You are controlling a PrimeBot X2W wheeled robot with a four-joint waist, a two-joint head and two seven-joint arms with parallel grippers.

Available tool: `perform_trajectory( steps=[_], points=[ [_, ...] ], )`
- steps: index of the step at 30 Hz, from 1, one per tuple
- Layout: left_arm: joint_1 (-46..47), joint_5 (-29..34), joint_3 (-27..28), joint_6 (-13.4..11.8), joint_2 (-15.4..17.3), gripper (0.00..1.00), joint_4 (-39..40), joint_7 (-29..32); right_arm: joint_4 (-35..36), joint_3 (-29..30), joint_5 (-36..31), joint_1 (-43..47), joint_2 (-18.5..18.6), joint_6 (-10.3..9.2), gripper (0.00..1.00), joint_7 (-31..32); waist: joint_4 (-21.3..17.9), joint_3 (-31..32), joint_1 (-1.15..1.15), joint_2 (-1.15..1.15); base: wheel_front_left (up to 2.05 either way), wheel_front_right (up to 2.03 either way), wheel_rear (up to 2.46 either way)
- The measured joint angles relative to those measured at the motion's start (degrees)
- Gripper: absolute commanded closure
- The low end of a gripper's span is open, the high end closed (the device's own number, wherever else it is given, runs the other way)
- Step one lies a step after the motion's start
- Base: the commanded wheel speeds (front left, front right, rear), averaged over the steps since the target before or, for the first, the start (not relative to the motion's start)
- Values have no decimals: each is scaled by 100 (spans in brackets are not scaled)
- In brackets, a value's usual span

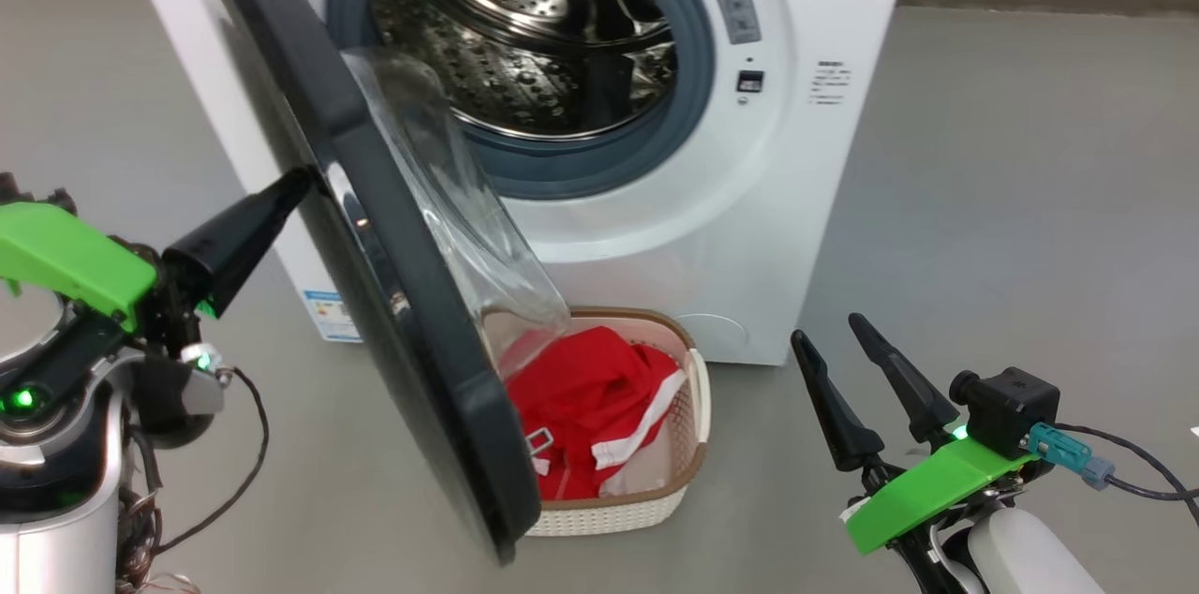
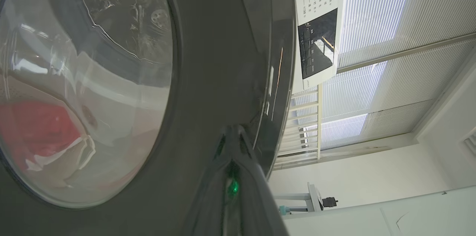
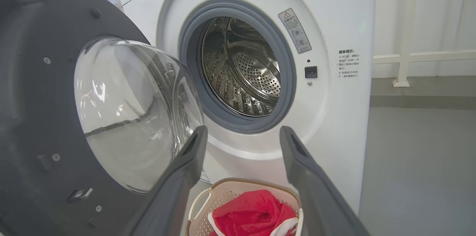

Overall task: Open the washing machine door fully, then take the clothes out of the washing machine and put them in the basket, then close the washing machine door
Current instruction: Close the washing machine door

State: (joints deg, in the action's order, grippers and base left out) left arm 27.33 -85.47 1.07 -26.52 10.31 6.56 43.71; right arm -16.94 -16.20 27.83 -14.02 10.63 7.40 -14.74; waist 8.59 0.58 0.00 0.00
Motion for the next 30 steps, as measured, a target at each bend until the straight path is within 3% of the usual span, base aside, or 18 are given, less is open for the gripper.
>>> perform_trajectory(
  steps=[12, 23, 30],
  points=[
    [333, 16, 123, 164, -179, 100, -116, -308, 36, 41, -1, -4, -9, 0, 0, 0, -798, -133, 0, 0, 0, 0, 0],
    [944, 287, 558, 917, -81, 100, -728, -936, 137, 169, -33, -78, -58, 0, 0, 0, -1637, -509, 0, 0, 0, 0, 0],
    [1213, 379, 664, 1115, 68, 100, -1204, -1087, 218, 222, -53, -256, -160, 0, 0, 0, -2003, -821, 0, 0, 0, 0, 0]
  ],
)
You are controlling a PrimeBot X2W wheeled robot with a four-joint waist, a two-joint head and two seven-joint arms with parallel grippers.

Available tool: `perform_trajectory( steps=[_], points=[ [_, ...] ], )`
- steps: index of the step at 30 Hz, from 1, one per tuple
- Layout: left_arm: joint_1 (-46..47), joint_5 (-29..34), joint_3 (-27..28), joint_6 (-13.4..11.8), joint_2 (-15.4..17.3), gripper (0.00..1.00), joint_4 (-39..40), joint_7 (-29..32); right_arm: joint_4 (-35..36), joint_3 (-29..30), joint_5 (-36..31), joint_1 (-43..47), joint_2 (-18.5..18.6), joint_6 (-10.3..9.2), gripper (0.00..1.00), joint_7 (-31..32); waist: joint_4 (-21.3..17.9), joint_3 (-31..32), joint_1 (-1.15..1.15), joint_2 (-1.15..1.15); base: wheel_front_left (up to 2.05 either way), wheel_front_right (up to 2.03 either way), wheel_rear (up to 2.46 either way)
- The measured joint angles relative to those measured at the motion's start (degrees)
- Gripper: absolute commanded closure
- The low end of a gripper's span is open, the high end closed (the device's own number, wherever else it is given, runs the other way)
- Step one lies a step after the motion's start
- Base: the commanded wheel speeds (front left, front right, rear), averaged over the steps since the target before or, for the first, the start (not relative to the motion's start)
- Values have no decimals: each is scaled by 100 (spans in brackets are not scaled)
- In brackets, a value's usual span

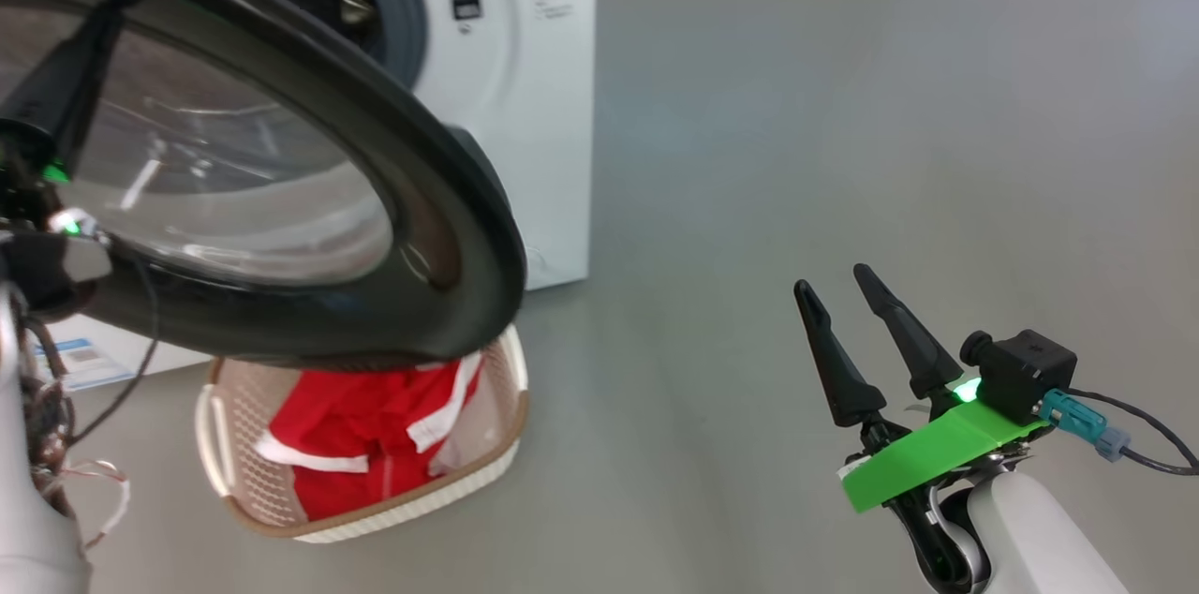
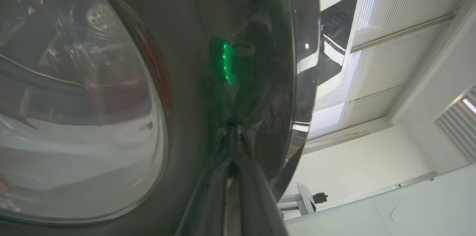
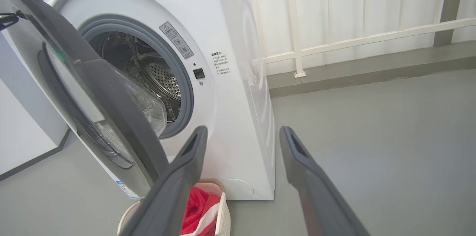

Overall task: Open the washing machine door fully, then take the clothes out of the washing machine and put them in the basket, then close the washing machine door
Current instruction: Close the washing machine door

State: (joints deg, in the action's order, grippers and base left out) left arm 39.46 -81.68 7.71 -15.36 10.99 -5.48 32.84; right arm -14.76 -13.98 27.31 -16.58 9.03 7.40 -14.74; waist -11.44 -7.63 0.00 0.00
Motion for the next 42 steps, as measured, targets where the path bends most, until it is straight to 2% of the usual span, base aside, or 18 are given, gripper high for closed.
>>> perform_trajectory(
  steps=[13, 19, 32, 39, 40, 41, 42],
  points=[
    [467, 145, 172, 461, 174, 100, -669, -322, 66, 44, -9, -110, -80, 0, 0, 0, -531, -376, 0, 0, 0, 0, 0],
    [588, 179, 189, 560, 187, 100, -872, -417, 71, 59, -9, -111, -122, 0, 0, 0, -624, -466, 0, 0, 0, 0, 0],
    [604, 194, 135, 759, 162, 100, -979, -370, 49, 136, -48, -111, -120, 0, 0, 0, -501, -372, 0, 0, 0, 0, 0],
    [455, 196, -42, 814, 137, 100, -705, -245, 21, 120, -48, -110, -59, 0, 0, 0, -327, -261, 0, 0, 0, 0, 0],
    [386, 197, -51, 815, 140, 97, -635, -208, 16, 108, -48, -110, -42, 0, 0, 0, -303, -240, 0, 0, 0, 0, 0],
    [293, 219, -60, 832, 149, 68, -553, -205, 12, 98, -48, -110, -27, 0, 0, 0, -280, -218, 0, 0, 0, 0, 0],
    [191, 307, -98, 870, 178, 9, -476, -186, 7, 90, -48, -110, -20, 0, 0, 0, -256, -198, 0, 0, 0, 0, 0]
  ],
)
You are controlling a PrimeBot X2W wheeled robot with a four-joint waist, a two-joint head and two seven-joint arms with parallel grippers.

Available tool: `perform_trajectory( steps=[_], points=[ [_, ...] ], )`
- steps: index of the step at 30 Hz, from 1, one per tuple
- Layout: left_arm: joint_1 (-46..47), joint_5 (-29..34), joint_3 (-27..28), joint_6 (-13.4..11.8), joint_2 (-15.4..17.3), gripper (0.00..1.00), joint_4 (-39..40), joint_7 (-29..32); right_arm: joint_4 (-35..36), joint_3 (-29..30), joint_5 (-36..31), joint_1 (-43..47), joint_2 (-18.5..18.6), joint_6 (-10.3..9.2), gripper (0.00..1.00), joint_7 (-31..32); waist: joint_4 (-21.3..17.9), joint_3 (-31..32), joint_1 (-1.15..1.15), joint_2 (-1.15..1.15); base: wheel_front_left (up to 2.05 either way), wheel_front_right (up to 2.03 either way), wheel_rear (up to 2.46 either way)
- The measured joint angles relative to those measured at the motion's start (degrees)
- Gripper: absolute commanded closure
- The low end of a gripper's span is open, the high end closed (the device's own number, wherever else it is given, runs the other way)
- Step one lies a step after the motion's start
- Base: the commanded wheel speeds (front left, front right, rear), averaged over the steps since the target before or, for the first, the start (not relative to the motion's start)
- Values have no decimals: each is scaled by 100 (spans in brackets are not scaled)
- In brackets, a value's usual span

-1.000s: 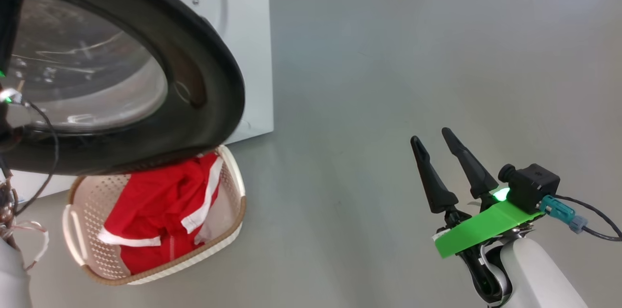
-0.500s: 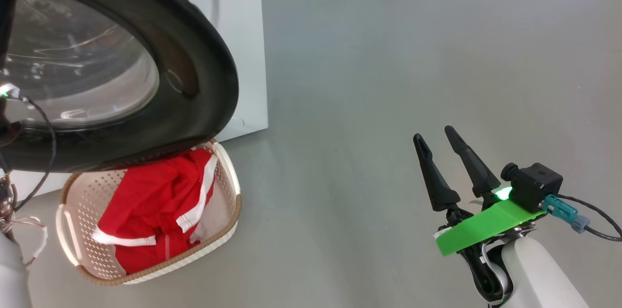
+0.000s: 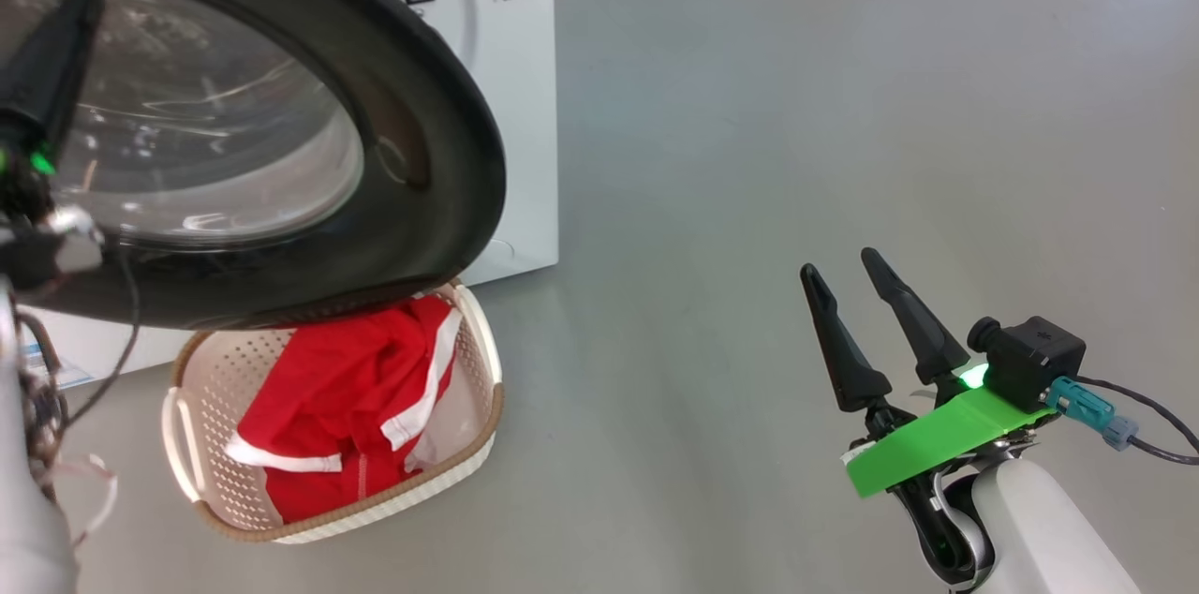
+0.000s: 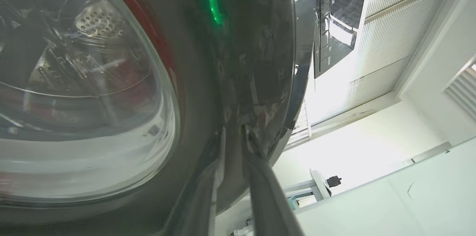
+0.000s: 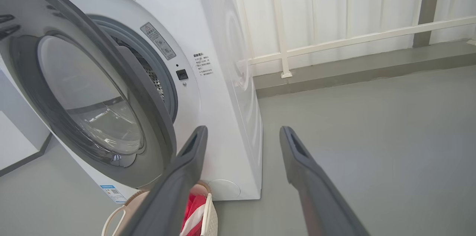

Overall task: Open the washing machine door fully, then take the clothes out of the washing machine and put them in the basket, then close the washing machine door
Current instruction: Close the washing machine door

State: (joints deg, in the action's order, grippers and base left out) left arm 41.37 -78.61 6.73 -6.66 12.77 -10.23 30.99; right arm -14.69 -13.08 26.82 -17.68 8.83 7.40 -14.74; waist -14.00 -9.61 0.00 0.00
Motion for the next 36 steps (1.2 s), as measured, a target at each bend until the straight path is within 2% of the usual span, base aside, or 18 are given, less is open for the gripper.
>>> perform_trajectory(
  steps=[1, 4, 7, 14, 22, 29, 36],
  points=[
    [-113, 85, -52, 51, 26, 0, 80, 25, -4, -4, 0, 1, 7, 0, 0, 0, 27, 18, 0, 0, 0, 0, 0],
    [-364, 218, -165, 111, 77, 0, 237, 26, -18, -37, 0, 3, 22, 0, 0, 0, 89, 51, 0, 0, 0, 0, 0],
    [-715, 482, -279, 301, 178, 0, 431, -40, -25, -70, 0, 6, 31, 0, 0, 0, 187, 94, 0, 0, 0, 0, 0],
    [-1307, 1118, -339, 755, 389, 0, 805, -578, -33, -90, 0, 6, 49, 0, 0, 0, 378, 189, 0, 0, 0, 0, 0],
    [-2212, 1946, -401, 1079, 554, 0, 1199, -1319, -41, -90, 0, 18, 63, 0, 0, 0, 513, 276, 0, 0, 0, 0, 0],
    [-2870, 2953, -558, 1209, 691, 0, 1380, -2312, -30, -89, 0, 21, 93, 0, 0, 0, 594, 266, 0, 0, 0, 0, 0],
    [-3559, 3832, -768, 1257, 532, 0, 1202, -3452, -1, -73, 1, 24, 132, 0, 0, 0, 653, 256, 0, 0, 0, 0, 0]
  ],
)
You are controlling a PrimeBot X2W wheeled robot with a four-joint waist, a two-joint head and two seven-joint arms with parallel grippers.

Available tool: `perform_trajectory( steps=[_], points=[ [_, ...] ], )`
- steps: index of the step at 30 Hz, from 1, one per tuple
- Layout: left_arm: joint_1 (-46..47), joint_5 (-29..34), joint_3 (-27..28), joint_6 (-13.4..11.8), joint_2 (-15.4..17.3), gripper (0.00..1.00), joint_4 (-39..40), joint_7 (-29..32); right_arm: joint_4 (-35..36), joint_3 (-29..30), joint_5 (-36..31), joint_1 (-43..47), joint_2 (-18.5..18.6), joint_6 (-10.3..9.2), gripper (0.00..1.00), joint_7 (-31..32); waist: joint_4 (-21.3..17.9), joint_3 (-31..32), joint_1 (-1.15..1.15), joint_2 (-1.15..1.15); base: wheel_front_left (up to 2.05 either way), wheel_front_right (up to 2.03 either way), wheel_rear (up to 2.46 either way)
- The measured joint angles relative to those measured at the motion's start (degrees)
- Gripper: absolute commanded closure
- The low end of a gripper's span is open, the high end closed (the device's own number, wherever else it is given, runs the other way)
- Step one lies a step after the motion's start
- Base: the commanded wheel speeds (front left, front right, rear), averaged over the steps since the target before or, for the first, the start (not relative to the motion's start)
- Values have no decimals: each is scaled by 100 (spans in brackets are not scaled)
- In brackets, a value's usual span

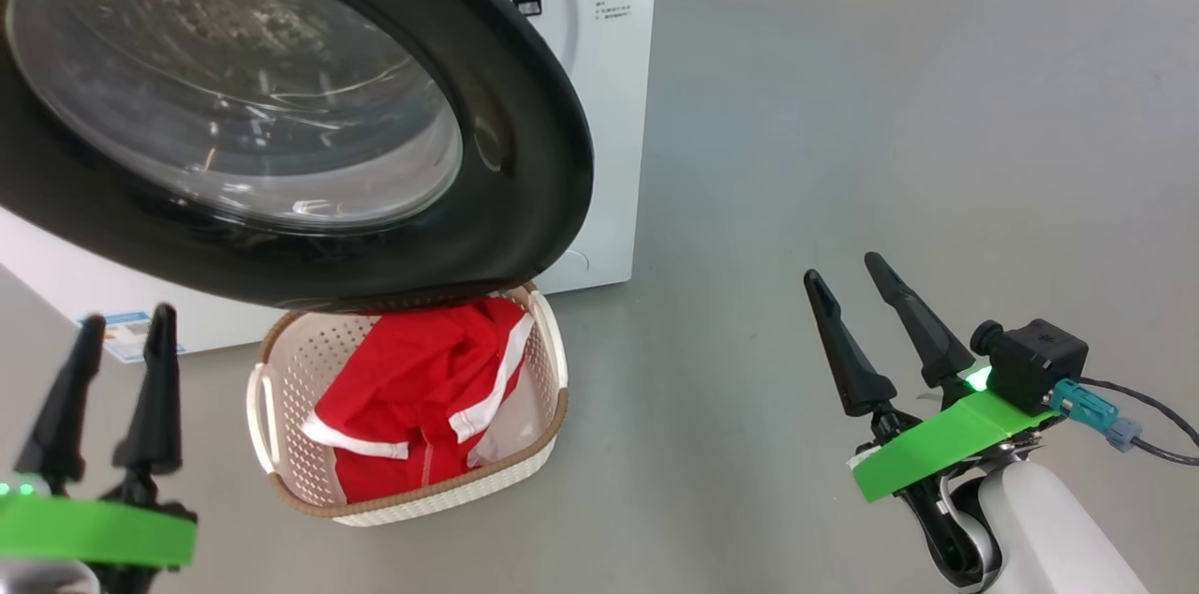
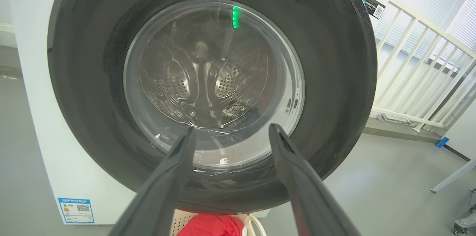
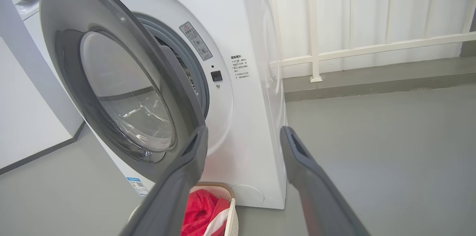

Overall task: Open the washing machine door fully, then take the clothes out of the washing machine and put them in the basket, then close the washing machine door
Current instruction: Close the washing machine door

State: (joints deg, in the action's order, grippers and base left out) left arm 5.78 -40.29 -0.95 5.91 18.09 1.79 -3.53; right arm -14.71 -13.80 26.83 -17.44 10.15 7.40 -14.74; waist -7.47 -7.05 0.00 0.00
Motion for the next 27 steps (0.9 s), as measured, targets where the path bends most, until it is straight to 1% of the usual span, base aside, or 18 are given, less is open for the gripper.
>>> perform_trajectory(
  steps=[5, 9, 12, 15, 17, 27],
  points=[
    [-238, 379, -111, -26, -110, 0, -205, -508, -2, 2, -1, 8, 38, 0, 0, 0, 42, 40, 0, 0, 0, 0, 0],
    [-342, 739, -227, -138, -233, 0, -347, -811, 0, 3, -1, 12, 41, 0, 0, 0, 80, 44, 0, 0, 0, 0, 0],
    [-359, 920, -243, -274, -334, 0, -372, -947, 2, 4, -1, 16, 44, 0, 0, 0, 99, 41, 0, 0, 0, 0, 0],
    [-483, 1093, -209, -387, -416, 0, -389, -1025, 8, 7, -1, 47, 53, 0, 0, 0, 106, 41, 0, 0, 0, 0, 0],
    [-556, 1150, -168, -414, -470, 0, -389, -1051, 11, 8, -1, 79, 56, 0, 0, 0, 108, 43, 0, 0, 0, 0, 0],
    [-583, 1473, 29, -400, -764, 0, -319, -1077, 12, 13, -1, 104, 75, 0, 0, 0, 178, 46, 0, 0, 0, 0, 0]
  ],
)
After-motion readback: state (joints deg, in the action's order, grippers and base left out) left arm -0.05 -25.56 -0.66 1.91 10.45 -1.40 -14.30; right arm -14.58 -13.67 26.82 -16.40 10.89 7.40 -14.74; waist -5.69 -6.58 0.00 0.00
